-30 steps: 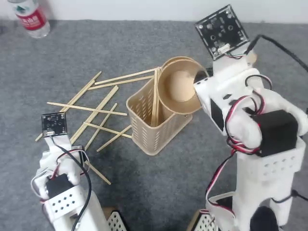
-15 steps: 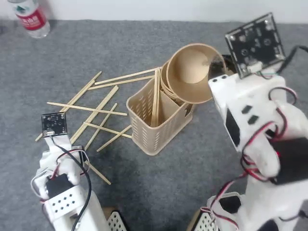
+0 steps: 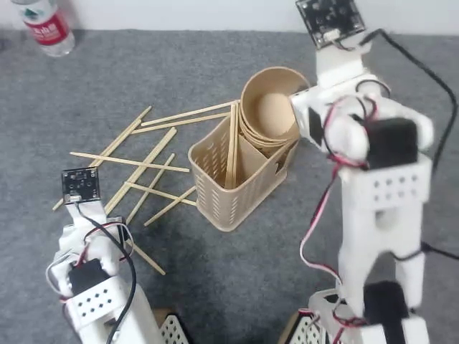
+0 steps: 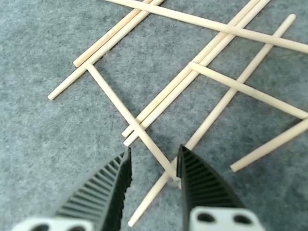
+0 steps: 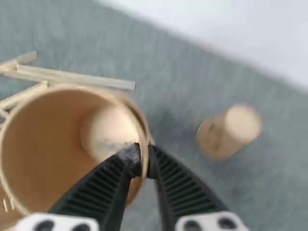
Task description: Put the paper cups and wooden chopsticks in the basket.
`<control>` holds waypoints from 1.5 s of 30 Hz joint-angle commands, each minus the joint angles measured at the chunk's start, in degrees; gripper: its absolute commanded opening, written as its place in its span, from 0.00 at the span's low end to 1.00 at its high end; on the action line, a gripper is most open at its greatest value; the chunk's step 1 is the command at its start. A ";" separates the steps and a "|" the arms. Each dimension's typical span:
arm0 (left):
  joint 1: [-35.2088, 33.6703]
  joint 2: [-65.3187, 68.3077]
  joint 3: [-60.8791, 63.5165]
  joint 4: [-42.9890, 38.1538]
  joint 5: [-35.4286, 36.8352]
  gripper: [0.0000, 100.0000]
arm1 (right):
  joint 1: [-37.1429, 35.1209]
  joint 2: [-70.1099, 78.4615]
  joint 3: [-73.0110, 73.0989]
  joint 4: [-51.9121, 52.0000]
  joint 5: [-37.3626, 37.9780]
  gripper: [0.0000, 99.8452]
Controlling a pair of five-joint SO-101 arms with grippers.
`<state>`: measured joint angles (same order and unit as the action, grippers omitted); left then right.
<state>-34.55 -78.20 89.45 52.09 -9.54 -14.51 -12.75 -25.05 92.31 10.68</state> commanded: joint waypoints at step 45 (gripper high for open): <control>0.35 -0.62 -0.40 -1.14 0.53 0.15 | 1.45 18.95 1.41 -0.57 -4.22 0.22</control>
<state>-34.46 -78.20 89.45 52.09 -9.54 -12.75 6.42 -23.47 92.75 5.85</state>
